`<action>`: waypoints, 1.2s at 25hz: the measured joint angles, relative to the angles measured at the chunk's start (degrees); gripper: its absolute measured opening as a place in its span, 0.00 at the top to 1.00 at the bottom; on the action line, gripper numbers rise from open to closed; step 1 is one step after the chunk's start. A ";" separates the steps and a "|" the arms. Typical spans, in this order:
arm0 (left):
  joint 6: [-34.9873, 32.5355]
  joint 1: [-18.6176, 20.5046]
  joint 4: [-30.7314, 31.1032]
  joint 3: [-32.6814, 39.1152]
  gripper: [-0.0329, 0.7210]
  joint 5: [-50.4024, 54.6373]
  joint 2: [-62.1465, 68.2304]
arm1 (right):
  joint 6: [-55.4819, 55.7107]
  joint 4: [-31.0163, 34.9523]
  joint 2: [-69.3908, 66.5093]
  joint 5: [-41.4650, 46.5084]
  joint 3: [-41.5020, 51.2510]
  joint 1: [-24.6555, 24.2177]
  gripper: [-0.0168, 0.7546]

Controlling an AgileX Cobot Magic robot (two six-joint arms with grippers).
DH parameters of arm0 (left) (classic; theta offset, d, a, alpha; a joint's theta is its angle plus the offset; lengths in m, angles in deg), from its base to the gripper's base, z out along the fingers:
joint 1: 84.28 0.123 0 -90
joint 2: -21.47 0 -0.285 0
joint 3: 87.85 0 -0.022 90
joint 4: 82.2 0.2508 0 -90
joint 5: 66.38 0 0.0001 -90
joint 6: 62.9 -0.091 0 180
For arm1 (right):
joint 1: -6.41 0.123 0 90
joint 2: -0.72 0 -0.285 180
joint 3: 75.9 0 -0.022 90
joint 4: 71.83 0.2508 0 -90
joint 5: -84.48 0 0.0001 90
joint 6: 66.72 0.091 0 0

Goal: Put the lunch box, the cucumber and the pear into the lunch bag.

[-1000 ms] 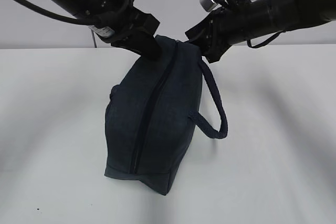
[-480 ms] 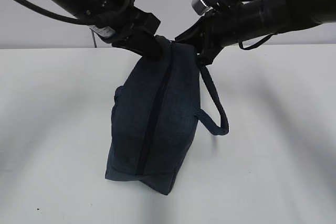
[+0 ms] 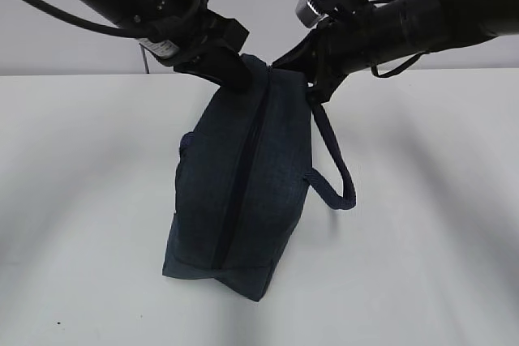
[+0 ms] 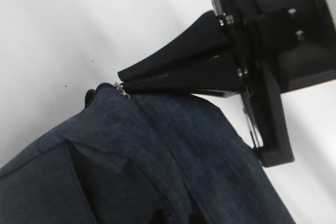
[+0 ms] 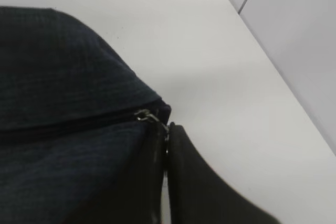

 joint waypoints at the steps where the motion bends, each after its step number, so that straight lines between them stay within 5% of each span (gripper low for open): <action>1: 0.00 0.00 0.00 0.00 0.94 0.06 0.00 | 0.33 -0.35 0.00 -0.46 0.00 0.02 0.97; 30: -8.95 0.31 -4.20 0.09 0.94 0.42 -1.16 | 5.30 -2.25 -5.43 -8.53 -0.26 0.35 0.97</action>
